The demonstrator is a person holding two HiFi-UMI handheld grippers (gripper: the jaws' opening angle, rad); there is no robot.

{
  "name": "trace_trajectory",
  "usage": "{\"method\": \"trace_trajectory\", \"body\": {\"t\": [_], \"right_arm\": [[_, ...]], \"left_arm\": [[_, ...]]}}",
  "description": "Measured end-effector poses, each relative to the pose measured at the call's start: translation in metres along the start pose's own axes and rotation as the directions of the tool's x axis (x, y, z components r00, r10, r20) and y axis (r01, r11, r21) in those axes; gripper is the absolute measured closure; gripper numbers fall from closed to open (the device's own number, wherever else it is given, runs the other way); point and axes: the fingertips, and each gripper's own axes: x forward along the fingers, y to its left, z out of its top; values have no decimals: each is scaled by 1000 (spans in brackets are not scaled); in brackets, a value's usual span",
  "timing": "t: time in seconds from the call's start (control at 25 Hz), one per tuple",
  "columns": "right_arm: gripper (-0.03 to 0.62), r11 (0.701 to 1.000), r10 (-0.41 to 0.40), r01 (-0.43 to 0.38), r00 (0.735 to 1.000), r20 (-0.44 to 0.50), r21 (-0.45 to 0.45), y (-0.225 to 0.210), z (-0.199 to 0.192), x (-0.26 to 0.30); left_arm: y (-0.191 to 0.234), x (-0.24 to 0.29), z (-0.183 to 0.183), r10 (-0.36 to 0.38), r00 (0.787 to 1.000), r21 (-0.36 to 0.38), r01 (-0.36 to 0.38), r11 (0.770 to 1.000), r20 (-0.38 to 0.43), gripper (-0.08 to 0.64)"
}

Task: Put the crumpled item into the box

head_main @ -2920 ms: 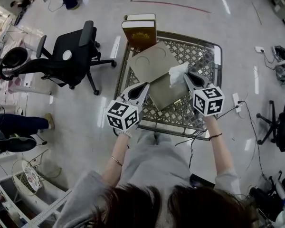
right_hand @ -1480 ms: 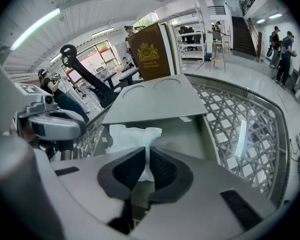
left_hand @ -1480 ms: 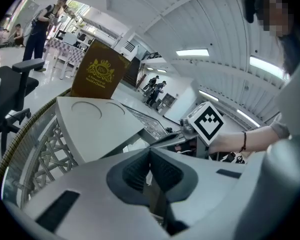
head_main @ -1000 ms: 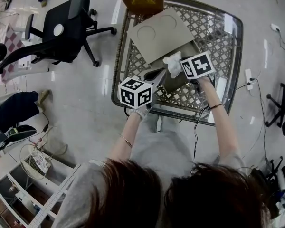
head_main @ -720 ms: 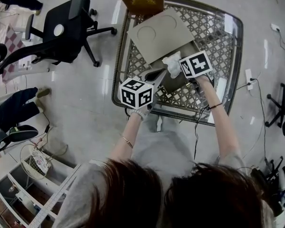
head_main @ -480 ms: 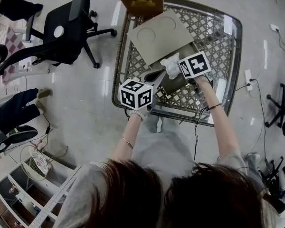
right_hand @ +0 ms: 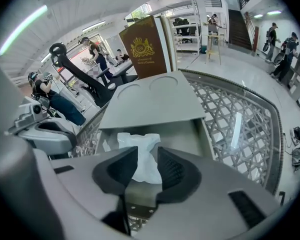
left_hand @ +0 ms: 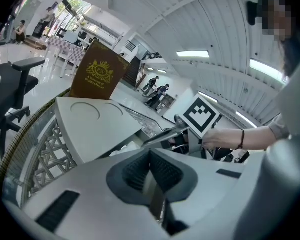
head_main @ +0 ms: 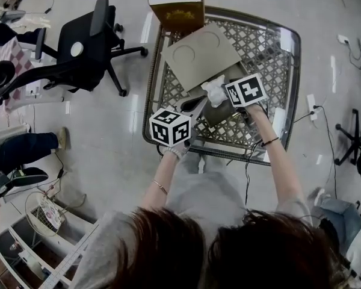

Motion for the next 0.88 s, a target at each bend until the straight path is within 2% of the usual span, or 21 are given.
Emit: {"method": "trace_trajectory", "body": {"t": [0.24,0.48,0.68,0.88], "right_arm": [[544,999,7,-5,998,64,-33,9,6,-22],[569,997,65,-57,981,182,-49,32,15,-57],[571,995,95,-83,944,317,-51,46,28,-93],[571,995,102,-82,883,459,-63,56,42,-133]], "left_arm": [[-3,-12,12,-1,1000,23,1,1000,22,543],[-14,-31,31,-4,998,62,0,998,61,543],[-28,-49,50,-10,994,108,-1,994,104,543],[-38,-68,71,-7,988,152,-17,988,157,543]]}}
